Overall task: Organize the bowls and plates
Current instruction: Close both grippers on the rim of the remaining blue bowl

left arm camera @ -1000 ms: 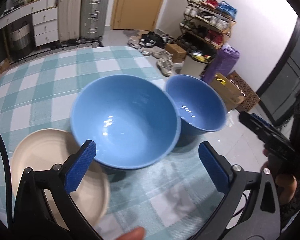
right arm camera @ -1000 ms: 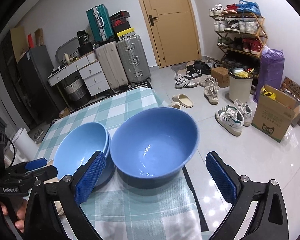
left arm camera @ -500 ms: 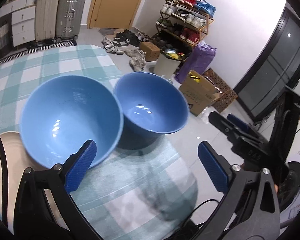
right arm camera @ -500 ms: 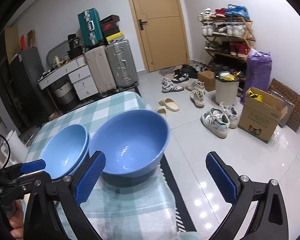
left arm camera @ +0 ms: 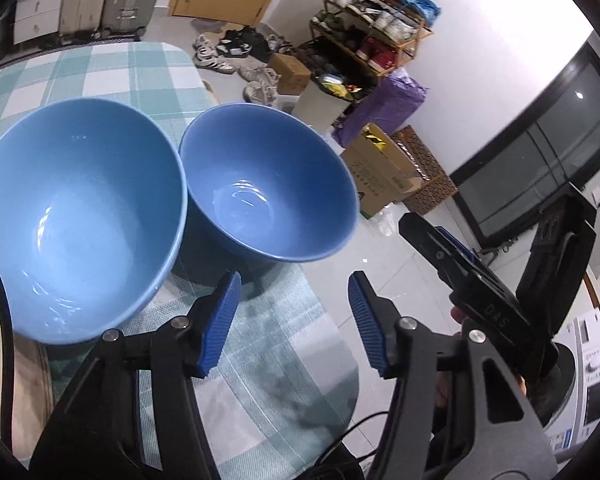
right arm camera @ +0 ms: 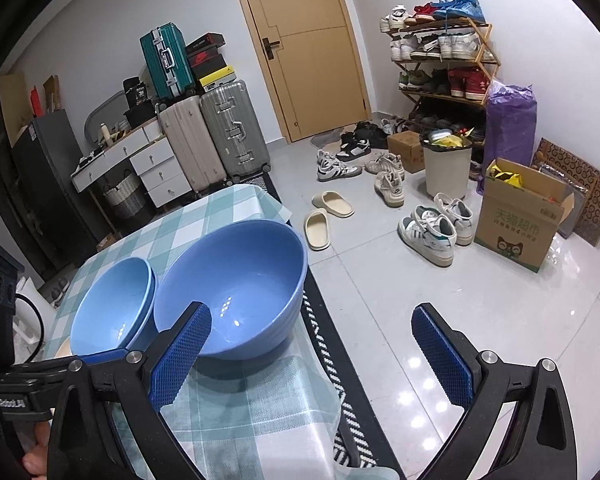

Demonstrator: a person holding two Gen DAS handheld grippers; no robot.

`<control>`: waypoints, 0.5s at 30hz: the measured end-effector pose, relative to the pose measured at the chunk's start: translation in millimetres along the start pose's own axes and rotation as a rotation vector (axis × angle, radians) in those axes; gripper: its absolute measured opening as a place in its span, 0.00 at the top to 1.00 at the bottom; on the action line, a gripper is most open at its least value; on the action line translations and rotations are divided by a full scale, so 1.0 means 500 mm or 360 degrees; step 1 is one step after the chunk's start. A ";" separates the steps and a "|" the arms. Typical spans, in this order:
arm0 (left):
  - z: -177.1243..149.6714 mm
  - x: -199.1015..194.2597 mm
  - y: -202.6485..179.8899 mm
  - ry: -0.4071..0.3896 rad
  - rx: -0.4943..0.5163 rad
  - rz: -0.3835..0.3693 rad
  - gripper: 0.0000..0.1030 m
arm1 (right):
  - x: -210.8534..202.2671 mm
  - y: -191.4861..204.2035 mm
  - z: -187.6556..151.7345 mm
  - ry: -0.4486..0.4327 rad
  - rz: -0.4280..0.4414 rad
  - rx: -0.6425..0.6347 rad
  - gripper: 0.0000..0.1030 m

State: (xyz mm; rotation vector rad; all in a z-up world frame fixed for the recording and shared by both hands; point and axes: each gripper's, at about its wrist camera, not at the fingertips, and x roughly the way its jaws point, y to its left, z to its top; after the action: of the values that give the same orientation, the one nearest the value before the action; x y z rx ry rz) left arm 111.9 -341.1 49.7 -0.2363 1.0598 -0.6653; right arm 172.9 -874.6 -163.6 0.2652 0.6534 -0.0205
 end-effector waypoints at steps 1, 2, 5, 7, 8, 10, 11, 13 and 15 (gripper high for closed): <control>0.003 0.006 0.004 -0.0001 -0.0013 0.0015 0.48 | 0.008 -0.001 0.002 0.0010 0.0001 -0.0002 0.01; 0.005 0.013 0.006 -0.0004 -0.0023 0.0031 0.48 | 0.019 -0.002 0.004 0.0026 -0.0002 -0.0008 0.01; 0.014 0.027 0.016 -0.0012 -0.0051 0.0072 0.48 | 0.042 0.002 0.005 0.0065 0.0006 -0.0037 0.04; 0.019 0.033 0.022 -0.0012 -0.0064 0.0075 0.48 | 0.062 0.006 0.010 0.0095 0.0019 -0.0062 0.10; 0.022 0.036 0.025 -0.0016 -0.0068 0.0083 0.48 | 0.070 0.010 0.012 0.0108 0.0016 -0.0074 0.15; 0.029 0.043 0.030 -0.0021 -0.0079 0.0096 0.48 | 0.089 0.016 0.020 0.0129 0.0016 -0.0107 0.22; 0.029 0.043 0.030 -0.0023 -0.0085 0.0096 0.48 | 0.098 0.016 0.025 0.0137 0.0018 -0.0117 0.24; 0.031 0.046 0.033 -0.0027 -0.0090 0.0110 0.48 | 0.116 0.023 0.037 0.0147 0.0031 -0.0140 0.27; 0.035 0.049 0.035 -0.0039 -0.0088 0.0117 0.48 | 0.134 0.027 0.049 0.0158 0.0031 -0.0164 0.29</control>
State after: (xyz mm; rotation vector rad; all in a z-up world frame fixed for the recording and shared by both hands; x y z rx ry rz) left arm 141.8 -344.5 32.1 -0.2519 1.0592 -0.5662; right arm 242.2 -863.2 -182.1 0.1736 0.7480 0.0451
